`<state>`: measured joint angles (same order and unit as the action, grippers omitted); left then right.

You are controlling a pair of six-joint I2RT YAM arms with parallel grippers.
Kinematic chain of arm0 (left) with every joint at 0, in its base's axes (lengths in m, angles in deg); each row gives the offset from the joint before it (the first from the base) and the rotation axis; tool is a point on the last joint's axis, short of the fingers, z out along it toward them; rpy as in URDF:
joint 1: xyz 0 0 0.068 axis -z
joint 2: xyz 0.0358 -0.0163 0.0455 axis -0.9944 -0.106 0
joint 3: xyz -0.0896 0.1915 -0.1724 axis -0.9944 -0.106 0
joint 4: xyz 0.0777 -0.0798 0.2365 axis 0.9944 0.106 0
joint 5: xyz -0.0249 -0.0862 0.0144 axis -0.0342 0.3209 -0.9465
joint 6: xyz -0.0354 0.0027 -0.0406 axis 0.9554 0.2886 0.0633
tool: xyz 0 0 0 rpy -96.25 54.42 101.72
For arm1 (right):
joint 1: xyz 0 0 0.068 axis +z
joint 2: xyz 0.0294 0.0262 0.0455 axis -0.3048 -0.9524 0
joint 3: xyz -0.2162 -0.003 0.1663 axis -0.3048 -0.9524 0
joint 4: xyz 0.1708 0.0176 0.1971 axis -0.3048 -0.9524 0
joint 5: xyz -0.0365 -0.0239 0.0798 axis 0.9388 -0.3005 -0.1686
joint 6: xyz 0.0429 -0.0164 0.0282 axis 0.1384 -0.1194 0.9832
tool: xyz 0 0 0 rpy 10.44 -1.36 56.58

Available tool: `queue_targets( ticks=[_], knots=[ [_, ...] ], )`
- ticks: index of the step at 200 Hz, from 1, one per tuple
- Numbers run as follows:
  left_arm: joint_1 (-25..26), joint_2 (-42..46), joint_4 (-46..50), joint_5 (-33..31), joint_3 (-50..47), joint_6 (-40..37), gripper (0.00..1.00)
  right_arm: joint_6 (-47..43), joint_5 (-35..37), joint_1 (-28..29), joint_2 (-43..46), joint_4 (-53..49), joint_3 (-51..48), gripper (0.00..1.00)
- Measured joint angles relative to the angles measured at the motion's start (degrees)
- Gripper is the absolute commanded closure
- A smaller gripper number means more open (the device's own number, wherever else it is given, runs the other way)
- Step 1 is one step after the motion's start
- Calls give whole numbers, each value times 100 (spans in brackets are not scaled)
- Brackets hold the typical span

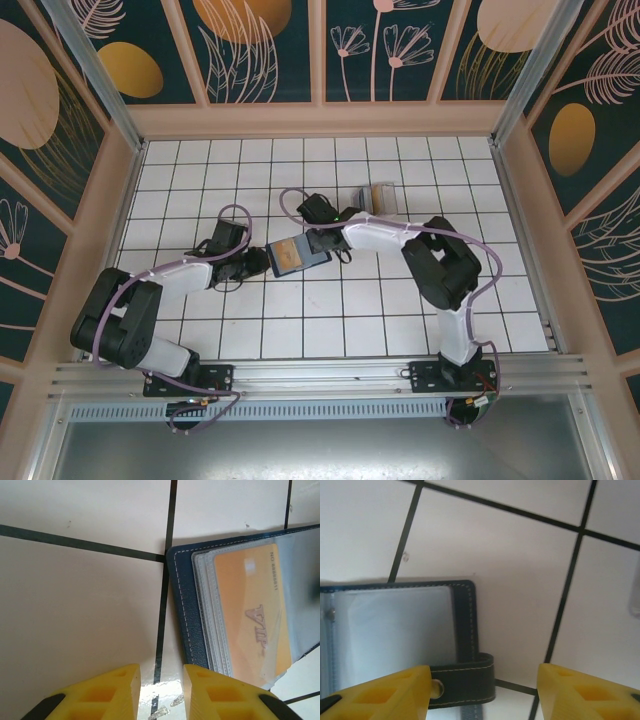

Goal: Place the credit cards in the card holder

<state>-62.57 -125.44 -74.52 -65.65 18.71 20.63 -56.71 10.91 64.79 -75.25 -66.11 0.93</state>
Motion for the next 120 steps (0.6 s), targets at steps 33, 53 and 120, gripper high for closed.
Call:
queue_targets(
  ticks=[33, 53, 120],
  knots=[
    [-2, -42, -2, 22, 0, 0, 70, -22, 4, 105, -203, -92, 238, 41],
    [-2, -52, 0, 24, 0, 2, 69, -22, 13, 114, -223, -101, 262, 41],
    [-4, -144, -42, 72, 0, 17, 70, -129, 116, 144, -225, -133, 262, 45]
  ],
)
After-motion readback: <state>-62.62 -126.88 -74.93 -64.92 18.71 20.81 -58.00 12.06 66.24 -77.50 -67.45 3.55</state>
